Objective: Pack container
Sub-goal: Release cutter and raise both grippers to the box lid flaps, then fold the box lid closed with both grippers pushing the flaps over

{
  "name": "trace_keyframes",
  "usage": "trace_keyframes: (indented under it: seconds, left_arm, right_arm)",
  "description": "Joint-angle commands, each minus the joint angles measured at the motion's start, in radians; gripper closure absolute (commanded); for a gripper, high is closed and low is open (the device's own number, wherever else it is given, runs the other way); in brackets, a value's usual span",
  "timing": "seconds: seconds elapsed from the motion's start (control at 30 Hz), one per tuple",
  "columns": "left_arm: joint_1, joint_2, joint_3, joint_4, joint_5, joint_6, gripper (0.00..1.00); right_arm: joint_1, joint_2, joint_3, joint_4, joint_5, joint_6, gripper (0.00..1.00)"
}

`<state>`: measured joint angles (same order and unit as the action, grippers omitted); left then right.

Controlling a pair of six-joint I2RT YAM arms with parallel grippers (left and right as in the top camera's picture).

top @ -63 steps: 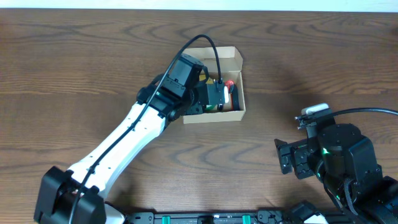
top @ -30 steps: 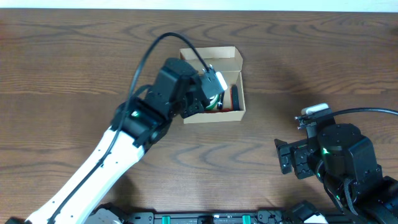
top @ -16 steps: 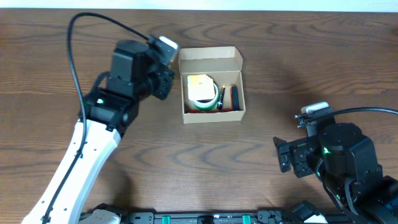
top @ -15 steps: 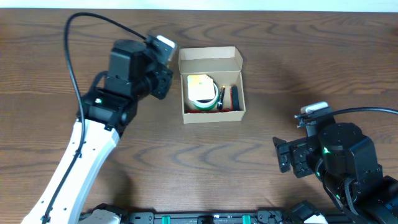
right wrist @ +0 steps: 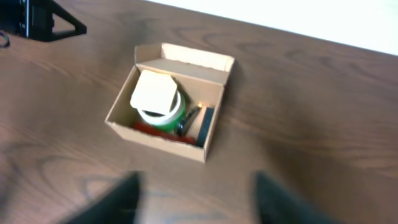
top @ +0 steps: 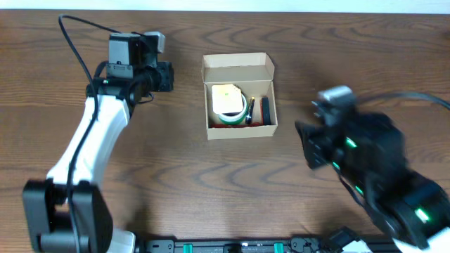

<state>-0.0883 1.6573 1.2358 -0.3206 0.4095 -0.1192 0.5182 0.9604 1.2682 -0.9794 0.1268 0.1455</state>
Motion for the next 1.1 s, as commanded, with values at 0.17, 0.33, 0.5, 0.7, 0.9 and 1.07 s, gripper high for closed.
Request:
trace_keyframes:
  seconds: [0.17, 0.33, 0.5, 0.7, 0.9, 1.07]
  left_arm:
    - [0.072, 0.160, 0.031, 0.131, 0.214, -0.209, 0.94]
    - [0.071, 0.284, 0.139, 0.113, 0.272, -0.257, 0.94]
    - [0.071, 0.438, 0.283, 0.080, 0.330, -0.328, 0.94]
    - [0.057, 0.623, 0.447, 0.027, 0.432, -0.391, 0.94]
    - [0.033, 0.703, 0.486, -0.012, 0.430, -0.412, 0.94]
    - [0.001, 0.710, 0.486, -0.010, 0.436, -0.412, 0.94]
  right_arm:
    - [-0.101, 0.315, -0.065, 0.161, -0.025, 0.086, 0.99]
    - [-0.235, 0.487, -0.065, 0.293, -0.161, 0.103, 0.99]
    - [-0.391, 0.645, -0.065, 0.478, -0.333, 0.174, 0.99]
    - [-0.484, 0.877, -0.065, 0.677, -0.553, 0.253, 0.99]
    - [-0.504, 1.070, -0.064, 0.880, -0.709, 0.369, 0.99]
    - [-0.504, 1.165, -0.061, 1.043, -0.779, 0.476, 0.99]
